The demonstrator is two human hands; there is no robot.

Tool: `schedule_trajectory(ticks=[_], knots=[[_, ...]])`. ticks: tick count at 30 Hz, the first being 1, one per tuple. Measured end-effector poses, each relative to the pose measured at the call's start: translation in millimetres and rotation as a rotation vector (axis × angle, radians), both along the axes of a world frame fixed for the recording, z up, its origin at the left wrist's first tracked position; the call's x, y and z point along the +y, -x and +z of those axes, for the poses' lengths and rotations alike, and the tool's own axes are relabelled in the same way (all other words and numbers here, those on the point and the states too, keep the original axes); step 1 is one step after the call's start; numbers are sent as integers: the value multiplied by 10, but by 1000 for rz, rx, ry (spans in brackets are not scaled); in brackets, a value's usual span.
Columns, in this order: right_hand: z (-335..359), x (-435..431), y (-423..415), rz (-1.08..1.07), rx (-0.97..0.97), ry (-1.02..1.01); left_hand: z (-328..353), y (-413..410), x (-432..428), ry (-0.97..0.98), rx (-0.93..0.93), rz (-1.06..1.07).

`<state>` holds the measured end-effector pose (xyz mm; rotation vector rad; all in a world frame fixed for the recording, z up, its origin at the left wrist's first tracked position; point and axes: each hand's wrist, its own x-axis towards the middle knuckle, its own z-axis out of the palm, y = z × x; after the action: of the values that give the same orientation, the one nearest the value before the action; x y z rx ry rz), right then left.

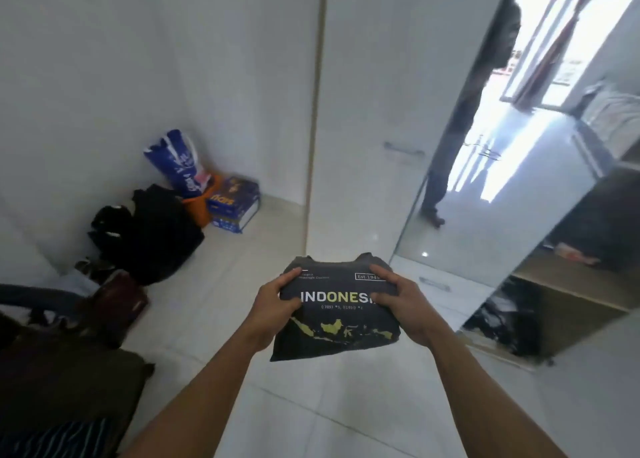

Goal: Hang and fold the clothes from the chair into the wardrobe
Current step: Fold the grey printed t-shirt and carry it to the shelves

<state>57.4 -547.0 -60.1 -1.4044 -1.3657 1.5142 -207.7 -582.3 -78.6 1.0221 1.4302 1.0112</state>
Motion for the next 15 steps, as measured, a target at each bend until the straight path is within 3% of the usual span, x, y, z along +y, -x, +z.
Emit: schedule_trajectory(ticks=[8,15], knots=[[380,-806,-3020,-381,-22,-28,355,-3053,173,-88,0,-400],[1089,-936,-4778,-540,-134,-127,992,-4972,575,-204,59,-626]])
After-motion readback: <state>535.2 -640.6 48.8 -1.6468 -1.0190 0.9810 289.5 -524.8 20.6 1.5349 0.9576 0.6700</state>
